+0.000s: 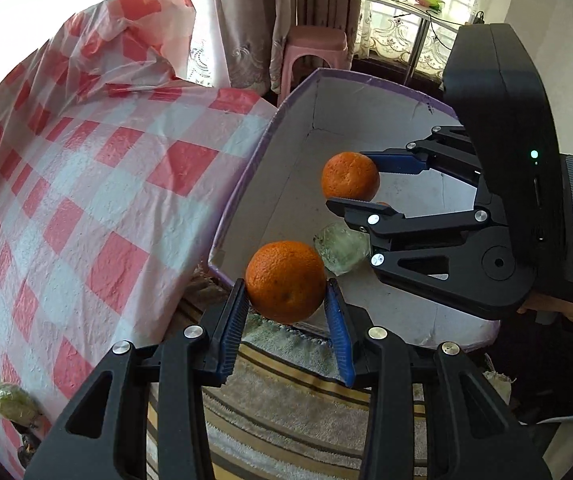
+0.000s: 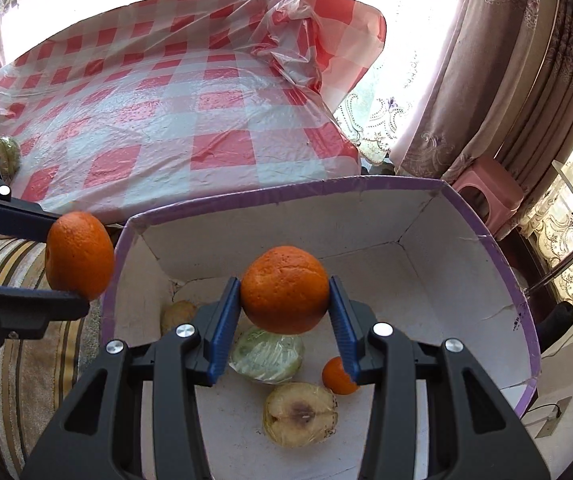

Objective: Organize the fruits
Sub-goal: 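Open both tools to drop the oranges into the white box, then move both open tools back over the mangosteens and wrapped cabbage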

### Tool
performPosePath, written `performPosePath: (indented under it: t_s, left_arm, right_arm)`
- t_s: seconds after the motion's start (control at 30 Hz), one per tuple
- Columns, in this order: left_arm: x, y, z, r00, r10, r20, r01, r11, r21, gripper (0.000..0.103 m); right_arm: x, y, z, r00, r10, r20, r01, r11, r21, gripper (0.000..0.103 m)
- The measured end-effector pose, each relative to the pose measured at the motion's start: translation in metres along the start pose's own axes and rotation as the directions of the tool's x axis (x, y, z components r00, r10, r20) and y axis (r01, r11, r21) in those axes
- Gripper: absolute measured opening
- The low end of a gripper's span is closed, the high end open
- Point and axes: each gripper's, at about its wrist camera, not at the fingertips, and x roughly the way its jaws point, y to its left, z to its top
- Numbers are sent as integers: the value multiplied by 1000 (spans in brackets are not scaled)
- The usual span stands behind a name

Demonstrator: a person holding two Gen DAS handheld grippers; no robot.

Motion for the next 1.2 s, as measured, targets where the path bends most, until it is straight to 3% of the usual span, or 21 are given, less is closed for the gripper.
performPosePath:
  t_s: [0.13, 0.23, 0.47, 0.57, 0.6, 0.73, 0.87, 0.93, 1.07, 1.2]
  left_arm:
    - [23, -1, 9, 996, -70, -50, 71, 997, 30, 37]
    - [39, -1, 14, 994, -60, -94, 65, 997, 44, 37]
    - [48, -8, 21, 991, -88, -98, 93, 995, 47, 38]
    - [54, -11, 21, 989, -89, -118, 96, 994, 50, 39]
    - [54, -11, 22, 989, -91, -118, 97, 994, 49, 45]
    - [47, -8, 22, 993, -81, -90, 84, 996, 35, 53]
    - [33, 3, 17, 996, -73, -53, 74, 997, 20, 71]
    - [27, 12, 14, 997, -66, -44, 66, 998, 3, 71]
    - [8, 34, 8, 999, -49, -12, 49, 998, -31, 72]
    - [-21, 51, 0, 998, -28, 54, 32, 997, -74, 80]
  right_arm:
    - [3, -4, -1, 1000, 1, -15, 0, 1000, 11, 44]
    - [7, -6, -2, 999, -16, -35, 16, 1000, 6, 45]
    - [14, -10, -9, 997, -31, -70, 30, 999, -11, 45]
    - [14, -11, -10, 998, -26, -65, 26, 1000, -2, 51]
    - [12, -12, -10, 998, -27, -60, 27, 1000, 2, 57]
    - [6, -17, -7, 998, -41, -39, 42, 999, 21, 71]
    - [-1, -21, -3, 999, -33, -7, 33, 999, 39, 82]
    - [-7, -20, 0, 999, -26, 23, 25, 999, 46, 88]
    - [-18, -18, 6, 997, -28, 68, 25, 998, 58, 92]
    - [-22, -16, 7, 997, -24, 78, 19, 998, 58, 92]
